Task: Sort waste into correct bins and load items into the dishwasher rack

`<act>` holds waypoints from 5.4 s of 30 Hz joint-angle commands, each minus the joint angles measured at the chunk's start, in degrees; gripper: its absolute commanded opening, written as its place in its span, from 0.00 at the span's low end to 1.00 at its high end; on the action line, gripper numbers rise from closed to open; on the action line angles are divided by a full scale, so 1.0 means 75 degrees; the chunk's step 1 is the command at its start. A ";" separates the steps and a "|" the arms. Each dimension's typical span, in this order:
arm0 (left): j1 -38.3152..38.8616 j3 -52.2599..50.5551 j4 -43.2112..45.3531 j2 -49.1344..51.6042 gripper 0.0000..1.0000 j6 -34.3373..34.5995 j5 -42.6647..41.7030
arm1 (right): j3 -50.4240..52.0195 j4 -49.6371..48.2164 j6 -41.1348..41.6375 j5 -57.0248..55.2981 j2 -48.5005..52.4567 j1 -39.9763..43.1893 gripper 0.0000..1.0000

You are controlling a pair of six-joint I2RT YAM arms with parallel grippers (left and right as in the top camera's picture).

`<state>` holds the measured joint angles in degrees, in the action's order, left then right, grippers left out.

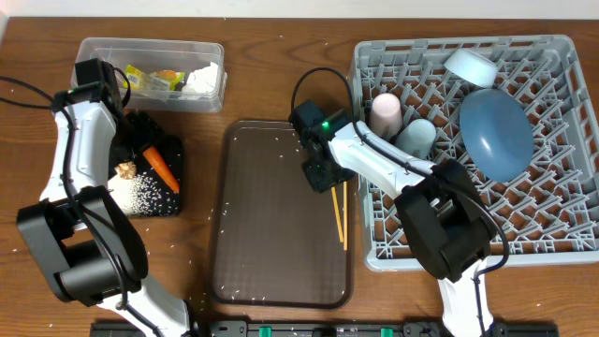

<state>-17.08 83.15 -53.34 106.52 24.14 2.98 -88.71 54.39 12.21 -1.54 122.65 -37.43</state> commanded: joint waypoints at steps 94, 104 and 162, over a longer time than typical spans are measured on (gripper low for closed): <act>0.0009 -0.0073 -0.0012 0.0087 0.98 0.0015 0.0009 | -0.2250 -0.0656 -0.5275 0.0670 0.0944 0.0501 0.62; 0.0009 -0.0073 -0.0012 0.0087 0.98 0.0015 0.0009 | -0.2250 -0.1003 -0.5560 0.1000 0.1457 0.0507 0.66; 0.0009 -0.0073 -0.0012 0.0087 0.98 0.0015 0.0009 | -0.2873 0.2512 -0.0600 0.1029 -0.2355 0.1667 0.01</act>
<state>-17.08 82.94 -53.34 106.52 24.16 2.98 -110.34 72.01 4.91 6.46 104.29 -25.74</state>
